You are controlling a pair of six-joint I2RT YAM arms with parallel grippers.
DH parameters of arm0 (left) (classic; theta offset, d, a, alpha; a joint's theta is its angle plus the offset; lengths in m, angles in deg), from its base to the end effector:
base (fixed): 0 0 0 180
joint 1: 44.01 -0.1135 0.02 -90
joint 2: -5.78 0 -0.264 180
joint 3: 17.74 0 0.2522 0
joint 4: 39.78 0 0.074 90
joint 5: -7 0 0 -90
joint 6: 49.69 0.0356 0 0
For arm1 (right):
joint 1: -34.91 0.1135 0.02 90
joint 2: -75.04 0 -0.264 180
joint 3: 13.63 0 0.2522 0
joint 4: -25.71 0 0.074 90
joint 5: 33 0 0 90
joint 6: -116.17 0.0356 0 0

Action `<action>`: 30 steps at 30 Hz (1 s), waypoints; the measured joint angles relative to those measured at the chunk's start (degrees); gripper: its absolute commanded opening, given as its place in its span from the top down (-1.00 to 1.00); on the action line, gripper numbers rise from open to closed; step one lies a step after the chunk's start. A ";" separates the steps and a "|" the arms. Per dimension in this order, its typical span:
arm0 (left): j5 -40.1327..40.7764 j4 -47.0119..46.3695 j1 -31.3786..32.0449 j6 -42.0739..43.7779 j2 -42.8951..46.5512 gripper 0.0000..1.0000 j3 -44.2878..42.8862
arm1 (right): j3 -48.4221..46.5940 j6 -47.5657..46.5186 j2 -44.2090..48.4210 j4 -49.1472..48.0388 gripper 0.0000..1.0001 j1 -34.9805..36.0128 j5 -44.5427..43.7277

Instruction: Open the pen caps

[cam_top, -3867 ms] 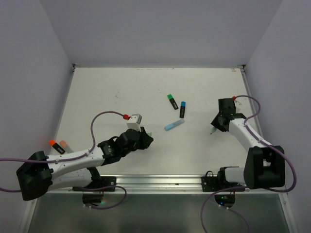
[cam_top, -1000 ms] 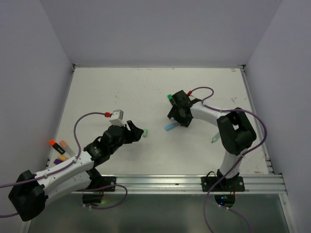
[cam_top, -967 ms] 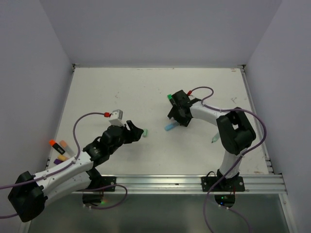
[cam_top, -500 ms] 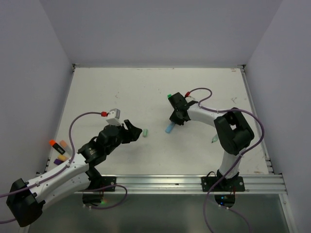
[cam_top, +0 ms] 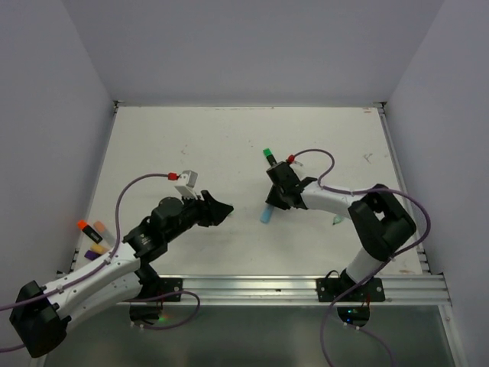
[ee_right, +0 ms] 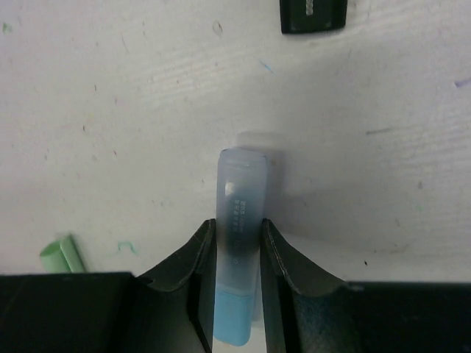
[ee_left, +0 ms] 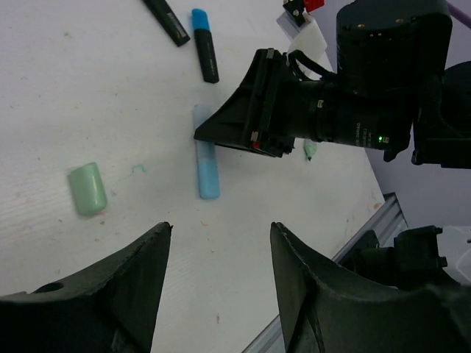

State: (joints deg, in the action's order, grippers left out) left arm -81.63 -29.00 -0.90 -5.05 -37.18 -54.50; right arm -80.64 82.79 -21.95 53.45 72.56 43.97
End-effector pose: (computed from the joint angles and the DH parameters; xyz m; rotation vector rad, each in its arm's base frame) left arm 0.1337 -0.1240 0.2342 -0.0570 2.0018 -1.0169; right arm 0.2651 0.1944 0.1576 0.5082 2.5257 0.3461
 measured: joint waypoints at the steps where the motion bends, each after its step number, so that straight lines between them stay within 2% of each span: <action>1: -1.20 -1.81 0.00 0.00 -0.24 -0.18 0.83 | 2.16 -0.79 2.01 -0.90 1.00 0.28 0.66; 6: -5.42 -8.00 0.00 -0.20 -4.59 -0.18 3.17 | 9.14 -3.63 13.16 -3.89 1.00 1.88 2.75; 13: -7.30 -15.43 2.12 -1.05 -10.54 -0.19 3.28 | 9.79 -5.86 23.80 -8.31 1.00 5.97 3.78; 19: -6.93 -17.88 7.15 -1.07 -15.74 -0.19 2.01 | 9.79 -6.16 25.18 -9.25 1.00 8.90 3.76; 30: -4.48 -18.43 7.61 -1.03 -18.10 -0.18 0.26 | 8.00 -6.14 25.16 -8.98 1.00 15.76 3.17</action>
State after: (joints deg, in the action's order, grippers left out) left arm -86.11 -47.43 6.71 -6.08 -55.28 -54.24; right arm -72.64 76.65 3.20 44.47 88.32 47.14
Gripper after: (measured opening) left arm 0.596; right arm 0.276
